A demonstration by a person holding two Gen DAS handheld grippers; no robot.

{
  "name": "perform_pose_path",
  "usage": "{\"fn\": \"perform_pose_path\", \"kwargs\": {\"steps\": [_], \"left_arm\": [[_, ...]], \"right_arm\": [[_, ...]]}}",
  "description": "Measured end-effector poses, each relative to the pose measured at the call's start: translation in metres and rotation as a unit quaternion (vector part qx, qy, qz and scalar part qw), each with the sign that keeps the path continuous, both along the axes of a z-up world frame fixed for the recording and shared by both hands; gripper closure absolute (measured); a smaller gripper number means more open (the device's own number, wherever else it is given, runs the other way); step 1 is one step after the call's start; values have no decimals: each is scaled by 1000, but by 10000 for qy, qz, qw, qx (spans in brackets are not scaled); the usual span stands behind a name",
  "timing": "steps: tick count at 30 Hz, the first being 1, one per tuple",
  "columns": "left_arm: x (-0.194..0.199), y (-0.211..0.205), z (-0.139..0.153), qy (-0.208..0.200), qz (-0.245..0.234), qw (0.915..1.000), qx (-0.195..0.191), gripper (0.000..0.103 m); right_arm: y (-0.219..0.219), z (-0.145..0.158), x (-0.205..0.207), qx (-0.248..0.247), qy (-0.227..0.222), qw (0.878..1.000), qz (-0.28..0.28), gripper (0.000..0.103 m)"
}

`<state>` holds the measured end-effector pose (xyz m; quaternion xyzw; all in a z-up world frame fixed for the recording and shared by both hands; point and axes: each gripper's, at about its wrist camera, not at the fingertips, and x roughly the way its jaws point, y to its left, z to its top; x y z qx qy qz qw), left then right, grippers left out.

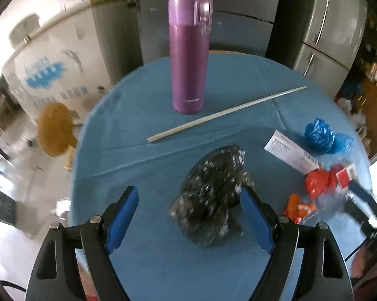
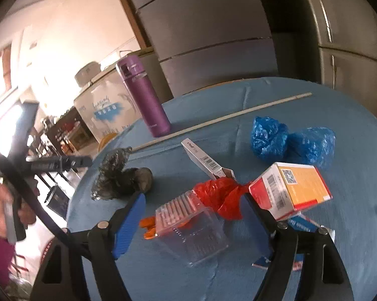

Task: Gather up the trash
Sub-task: 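Grasp the black plastic bag with the left gripper while right gripper grasps the clear plastic tray, then lift the black bag with the left gripper while right gripper lifts the clear tray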

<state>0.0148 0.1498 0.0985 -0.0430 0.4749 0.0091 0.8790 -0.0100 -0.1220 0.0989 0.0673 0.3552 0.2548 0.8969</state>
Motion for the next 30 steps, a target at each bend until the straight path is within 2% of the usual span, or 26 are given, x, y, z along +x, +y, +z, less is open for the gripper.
{"fn": "perform_pose_path", "kwargs": {"steps": [4, 11, 12, 13, 14, 15, 16, 18, 21, 25, 30], "left_arm": [[21, -7, -12, -81, -223, 9997, -105, 20], [34, -19, -32, -104, -487, 9983, -286, 21], [34, -19, -34, -91, -506, 9980, -374, 31], [34, -18, -36, -35, -524, 9975, -476, 50], [35, -18, -38, 21, -542, 9972, -511, 58], [35, -17, -41, 90, -524, 9971, -546, 69], [35, -16, -44, 119, -498, 9970, -579, 79], [32, -15, -47, 150, -443, 9968, -651, 91], [21, -13, -42, 52, -344, 9966, -742, 96], [2, -17, -31, -65, -302, 9977, -601, 98], [-31, -17, -14, -220, -220, 9976, -618, 100]], "right_arm": [[10, -7, 3, -229, -183, 9993, 235, 22], [23, -24, 7, -416, -177, 9976, 516, 22], [23, -27, 8, -420, -181, 9978, 476, 22], [23, -28, 8, -409, -179, 9979, 469, 22], [23, -30, 9, -399, -164, 9979, 473, 23], [24, -32, 10, -421, -125, 9980, 448, 27], [25, -34, 10, -444, -92, 9979, 459, 45], [25, -33, 9, -472, -125, 9978, 439, 46], [24, -31, 6, -435, -113, 9983, 374, 47], [19, -24, -6, -331, -123, 9989, 303, 47], [8, -9, -29, -159, -213, 9994, 223, 47]]}}
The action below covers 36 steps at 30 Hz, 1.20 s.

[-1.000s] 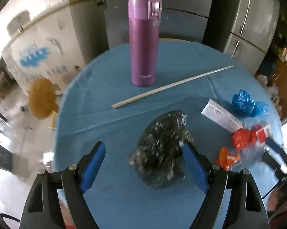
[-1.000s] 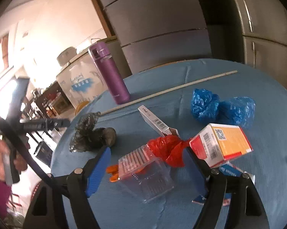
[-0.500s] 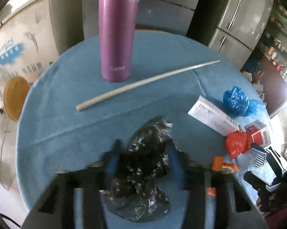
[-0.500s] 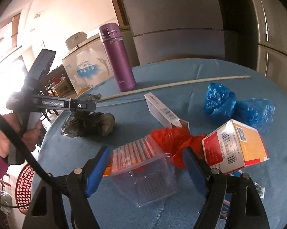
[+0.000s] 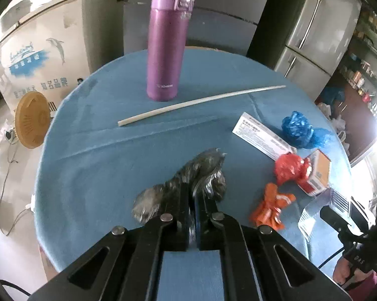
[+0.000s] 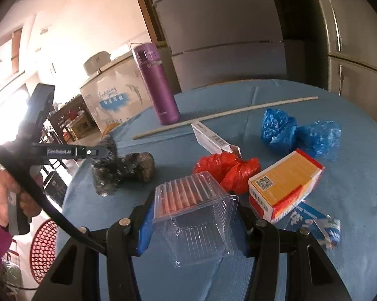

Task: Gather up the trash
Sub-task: 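Lift the black bag with the left gripper while right gripper lifts the clear tray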

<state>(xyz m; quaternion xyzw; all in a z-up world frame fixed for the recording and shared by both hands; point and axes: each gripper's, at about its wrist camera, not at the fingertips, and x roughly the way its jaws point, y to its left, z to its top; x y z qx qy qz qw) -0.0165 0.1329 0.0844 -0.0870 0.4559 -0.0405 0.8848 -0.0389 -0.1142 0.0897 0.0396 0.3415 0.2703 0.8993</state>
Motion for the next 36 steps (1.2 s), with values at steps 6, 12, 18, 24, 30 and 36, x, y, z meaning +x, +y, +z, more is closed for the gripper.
{"fn": "perform_pose_path", "kwargs": {"steps": [6, 12, 18, 24, 30, 36], "left_arm": [[-40, 6, 27, -377, 39, 9993, 3, 100], [-35, 8, 29, -606, 178, 9971, 430, 8], [12, -4, -10, -333, -172, 9941, 1021, 8], [46, -4, -43, -66, -130, 9984, 541, 35], [44, -13, -48, 8, -122, 9979, 640, 72], [12, -11, -24, -151, 120, 9983, 542, 100]], "right_arm": [[-4, 21, -30, 139, -165, 9998, 48, 47], [-13, 28, -50, 382, -169, 9991, -7, 47], [-32, 18, -47, 551, 26, 9984, -137, 47], [-46, 7, -35, 710, 198, 9969, -269, 47], [-41, 0, -29, 812, 308, 9960, -229, 47], [-28, 12, -41, 784, 137, 9968, -83, 47]]}}
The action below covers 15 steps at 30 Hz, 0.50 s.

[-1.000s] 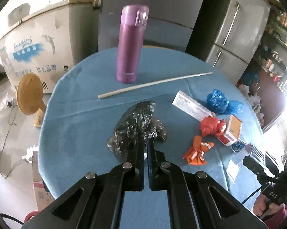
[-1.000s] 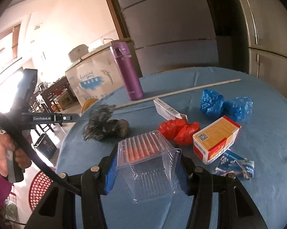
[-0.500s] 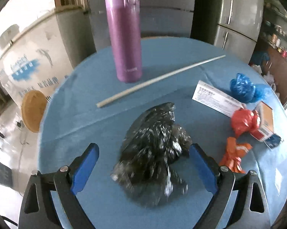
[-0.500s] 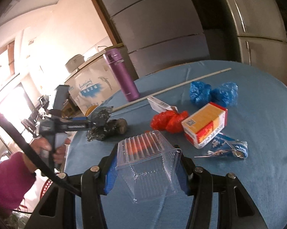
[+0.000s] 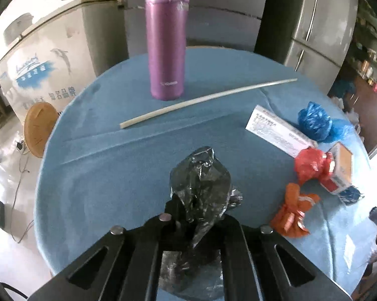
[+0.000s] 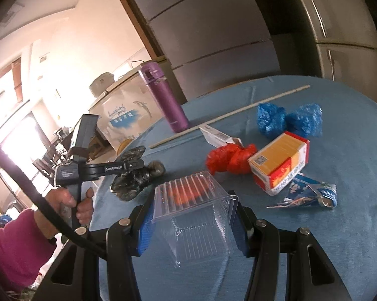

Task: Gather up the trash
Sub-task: 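Lift the black bag with the left gripper while right gripper lifts the clear tray, then carry both items over the red basket and open both grippers to drop them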

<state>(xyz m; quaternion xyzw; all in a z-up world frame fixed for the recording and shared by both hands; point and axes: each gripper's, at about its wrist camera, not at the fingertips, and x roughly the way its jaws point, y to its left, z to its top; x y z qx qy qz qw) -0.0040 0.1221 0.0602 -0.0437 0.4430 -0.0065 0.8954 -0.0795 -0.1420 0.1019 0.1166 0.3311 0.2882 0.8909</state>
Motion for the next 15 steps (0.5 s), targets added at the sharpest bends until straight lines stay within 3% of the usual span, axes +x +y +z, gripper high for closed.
{"fn": "perform_pose_path", "kwargs": {"steps": [7, 15], "left_arm": [[-62, 17, 41, -449, 303, 9983, -238, 101], [-153, 37, 78, -826, 834, 9931, 32, 101]], "right_arm": [[15, 19, -21, -4, -193, 9997, 177, 47], [45, 38, -46, -9, -397, 9974, 596, 47]]}}
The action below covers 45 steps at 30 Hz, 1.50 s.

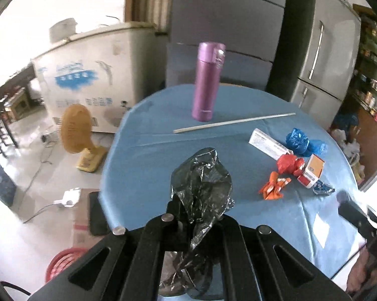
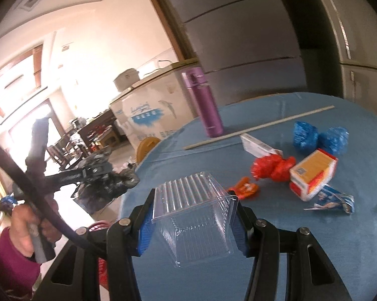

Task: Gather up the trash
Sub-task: 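Carry both items over the red basket and open both grippers to drop them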

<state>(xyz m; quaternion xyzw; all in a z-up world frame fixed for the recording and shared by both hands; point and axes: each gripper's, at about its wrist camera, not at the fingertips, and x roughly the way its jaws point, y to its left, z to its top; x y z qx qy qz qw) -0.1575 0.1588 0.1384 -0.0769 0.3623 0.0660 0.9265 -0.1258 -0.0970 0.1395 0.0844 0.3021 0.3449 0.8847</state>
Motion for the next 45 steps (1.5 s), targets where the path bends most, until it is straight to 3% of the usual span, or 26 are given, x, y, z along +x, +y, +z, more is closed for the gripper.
{"fn": "perform_pose_path", "kwargs": {"steps": [10, 22, 35, 45], "left_arm": [[-113, 50, 11, -220, 1031, 9943, 180, 101], [-180, 107, 2, -130, 1972, 9799, 272, 101], [-198, 137, -14, -27, 2217, 9751, 105, 101], [-191, 151, -46, 341, 2147, 9759, -180, 101]], "right_arm": [[69, 17, -29, -59, -206, 9960, 862, 47], [159, 19, -62, -65, 18, 9789, 2044, 47], [234, 14, -80, 120, 494, 9622, 2677, 47], [268, -18, -69, 28, 1145, 9566, 2681, 47]]}}
